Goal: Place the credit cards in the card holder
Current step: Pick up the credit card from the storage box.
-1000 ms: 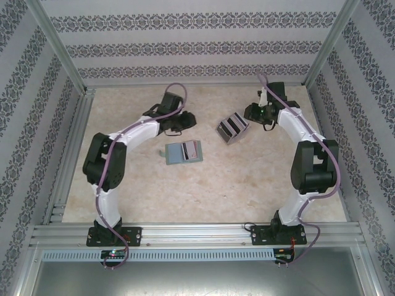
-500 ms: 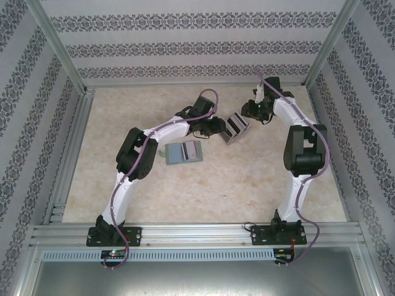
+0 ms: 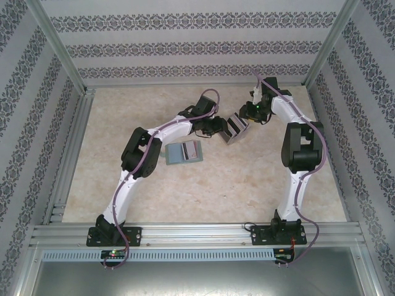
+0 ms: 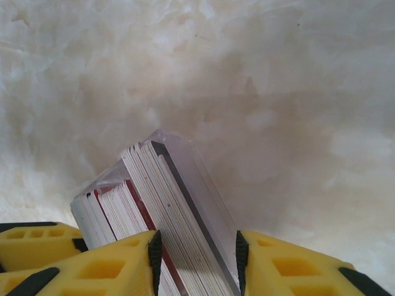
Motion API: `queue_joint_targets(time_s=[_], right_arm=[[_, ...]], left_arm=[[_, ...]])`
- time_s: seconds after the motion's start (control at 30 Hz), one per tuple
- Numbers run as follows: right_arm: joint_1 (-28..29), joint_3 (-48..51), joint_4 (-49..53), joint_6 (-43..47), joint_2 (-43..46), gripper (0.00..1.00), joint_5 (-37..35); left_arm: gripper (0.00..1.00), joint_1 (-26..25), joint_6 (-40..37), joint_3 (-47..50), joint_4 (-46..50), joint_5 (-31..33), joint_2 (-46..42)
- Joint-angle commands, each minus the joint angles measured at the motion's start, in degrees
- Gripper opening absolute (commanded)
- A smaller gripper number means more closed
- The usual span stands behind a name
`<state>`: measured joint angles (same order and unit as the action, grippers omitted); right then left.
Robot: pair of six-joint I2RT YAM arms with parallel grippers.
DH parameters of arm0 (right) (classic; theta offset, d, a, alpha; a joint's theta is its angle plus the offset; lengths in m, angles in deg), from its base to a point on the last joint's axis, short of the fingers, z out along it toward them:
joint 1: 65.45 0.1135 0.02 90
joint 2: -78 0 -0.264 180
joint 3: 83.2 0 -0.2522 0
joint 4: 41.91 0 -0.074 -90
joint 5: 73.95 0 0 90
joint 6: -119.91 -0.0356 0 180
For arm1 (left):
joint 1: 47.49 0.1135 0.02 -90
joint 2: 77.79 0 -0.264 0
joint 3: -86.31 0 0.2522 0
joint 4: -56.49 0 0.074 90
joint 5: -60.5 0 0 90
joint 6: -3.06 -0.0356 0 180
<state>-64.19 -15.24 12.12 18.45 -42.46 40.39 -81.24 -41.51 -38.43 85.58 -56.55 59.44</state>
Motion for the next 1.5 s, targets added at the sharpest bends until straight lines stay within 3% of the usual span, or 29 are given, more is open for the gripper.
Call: queue_joint_targets(time_s=[0.0,1.47], right_arm=[[1.31,-2.36,2.54,2.08,-1.18,0.40,1.79],[3.30,-3.85,5.41,3.29,2.54,0.39,-0.61]], left_arm=[[0.35,-0.44,0.74,-1.88,2.20,-0.75,1.46],[0.36,-0.43,0.54,-1.97,2.95,-0.45,2.08]])
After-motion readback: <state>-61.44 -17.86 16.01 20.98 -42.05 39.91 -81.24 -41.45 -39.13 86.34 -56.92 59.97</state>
